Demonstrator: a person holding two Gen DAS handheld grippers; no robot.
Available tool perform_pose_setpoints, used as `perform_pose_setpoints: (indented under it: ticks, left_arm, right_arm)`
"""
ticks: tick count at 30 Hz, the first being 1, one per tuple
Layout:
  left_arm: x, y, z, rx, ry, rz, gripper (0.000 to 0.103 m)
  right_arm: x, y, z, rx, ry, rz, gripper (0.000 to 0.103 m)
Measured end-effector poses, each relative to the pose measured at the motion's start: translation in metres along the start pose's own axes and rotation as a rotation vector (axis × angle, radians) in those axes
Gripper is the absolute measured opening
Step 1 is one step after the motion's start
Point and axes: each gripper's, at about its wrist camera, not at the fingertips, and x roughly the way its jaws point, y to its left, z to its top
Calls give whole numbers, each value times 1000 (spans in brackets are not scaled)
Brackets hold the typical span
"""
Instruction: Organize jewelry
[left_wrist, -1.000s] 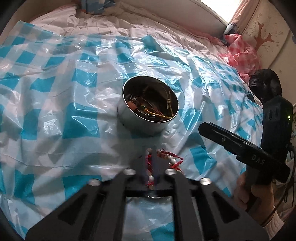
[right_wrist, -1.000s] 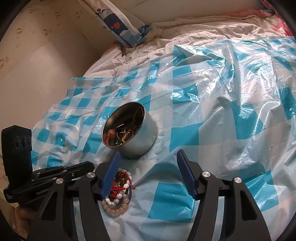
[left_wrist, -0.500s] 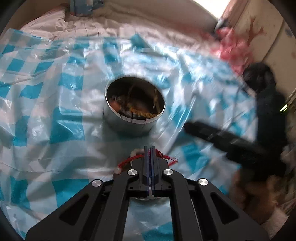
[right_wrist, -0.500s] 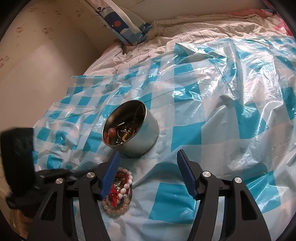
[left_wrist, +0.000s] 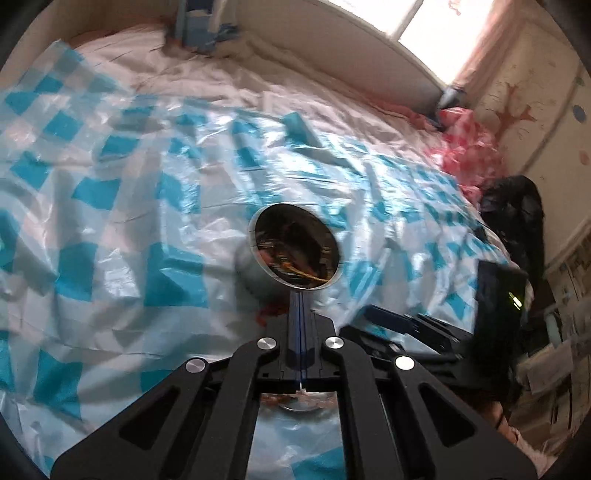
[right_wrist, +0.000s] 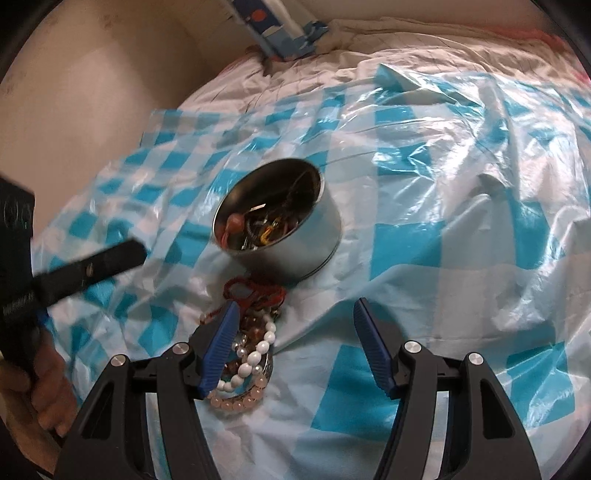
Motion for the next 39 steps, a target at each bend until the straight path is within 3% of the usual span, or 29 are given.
perform_pose_setpoints:
  ticks: [3, 5, 6, 7, 9, 11, 12, 13, 14, 27, 32, 35, 39]
  left_arm:
    - [14, 6, -1, -26, 34, 34, 4]
    - [27, 6, -3, -37, 65, 51, 22]
    - [33, 5, -3, -46, 71, 65, 42]
    - [39, 5, -4, -57, 76, 73, 53]
    - [53, 6, -6, -78, 102, 98, 54]
    - [69, 10, -10, -111, 135, 136, 54]
    - [75, 12, -12, -130, 146, 133, 45]
    - [78, 12, -14, -134, 152, 133, 11]
    - [80, 11, -15, -133, 161, 131, 8]
    - [-12, 4, 10, -126, -72, -49, 7]
    - [-22, 6, 14, -127, -94, -60, 7]
    - [-21, 5, 15, -126, -94, -64, 7]
    - [-22, 6, 15, -125, -98, -67, 7]
  right_arm:
    - [2, 4, -1, -21, 3, -15, 64]
    - [2, 2, -1, -16, 4, -15, 65]
    - [2, 1, -1, -12, 5, -14, 65]
    - [2, 1, -1, -11, 6, -13, 65]
    - [2, 1, -1, -12, 7, -12, 65]
    - [2, 0, -1, -12, 7, -11, 65]
    - [2, 0, -1, -13, 8, -11, 65]
    - [3, 1, -1, -13, 9, -12, 65]
    - [4, 0, -1, -15, 14, -14, 65]
    - [16, 24, -6, -105, 48, 0, 69]
    - [25, 46, -6, -169, 44, 59, 70]
    - [39, 60, -7, -220, 77, 25, 72]
    - [57, 56, -2, -184, 100, 12, 71]
